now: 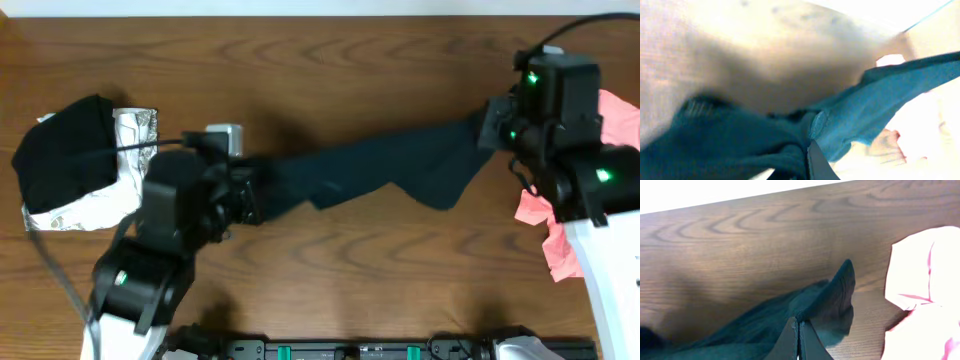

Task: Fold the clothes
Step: 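Lift and stretch the black shirt between both grippers, then lay it flat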

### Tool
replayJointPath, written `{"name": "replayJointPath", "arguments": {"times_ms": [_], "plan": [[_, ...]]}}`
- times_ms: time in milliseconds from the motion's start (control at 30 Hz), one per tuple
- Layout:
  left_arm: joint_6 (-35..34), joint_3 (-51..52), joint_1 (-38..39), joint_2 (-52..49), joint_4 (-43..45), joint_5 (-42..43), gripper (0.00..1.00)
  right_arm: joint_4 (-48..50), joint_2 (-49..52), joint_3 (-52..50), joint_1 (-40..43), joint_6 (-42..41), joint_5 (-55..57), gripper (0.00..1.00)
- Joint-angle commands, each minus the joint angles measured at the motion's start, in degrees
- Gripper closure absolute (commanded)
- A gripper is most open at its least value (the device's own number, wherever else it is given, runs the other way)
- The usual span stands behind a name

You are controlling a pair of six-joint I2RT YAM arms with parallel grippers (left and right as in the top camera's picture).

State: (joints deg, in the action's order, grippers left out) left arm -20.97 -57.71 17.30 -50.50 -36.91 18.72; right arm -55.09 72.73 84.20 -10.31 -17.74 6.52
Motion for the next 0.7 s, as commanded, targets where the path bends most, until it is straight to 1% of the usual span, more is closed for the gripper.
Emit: {"name": "replayJointPath", "arguments": {"times_ms": [0,167,300,433,533,667], "plan": [[-1.0,-1.1,-0.2,4.6,-0.2,0.4,0.94,-0.5,-4.5,0.2,0.3,0.6,1.2,0.99],[-2.7,-1.2,-0.2,9.9,0.2,1.3,0.94,-0.2,-9.5,0.2,0.3,0.6,2.5,0.99],[-2.7,-1.2,-0.2,9.3,2.4,1.1,0.94,-0.2,-9.3,0.2,0.5,0.6,4.1,0.99],[-2.7,-1.2,-0.2,3.8,3.8,1.1,0.94,0.0,-5.1,0.2,1.4,0.6,4.0,0.99],[-2.6,-1.2,-0.2,-3.0,5.6,1.1,0.94,1.2,-0.3,0.2,2.1,0.7,4.0,0.99],[-2.0,-1.2,-0.2,-14.0,12.8,1.2,0.94,5.2,7.6,0.2,3.2,2.3,4.0,0.99]]}}
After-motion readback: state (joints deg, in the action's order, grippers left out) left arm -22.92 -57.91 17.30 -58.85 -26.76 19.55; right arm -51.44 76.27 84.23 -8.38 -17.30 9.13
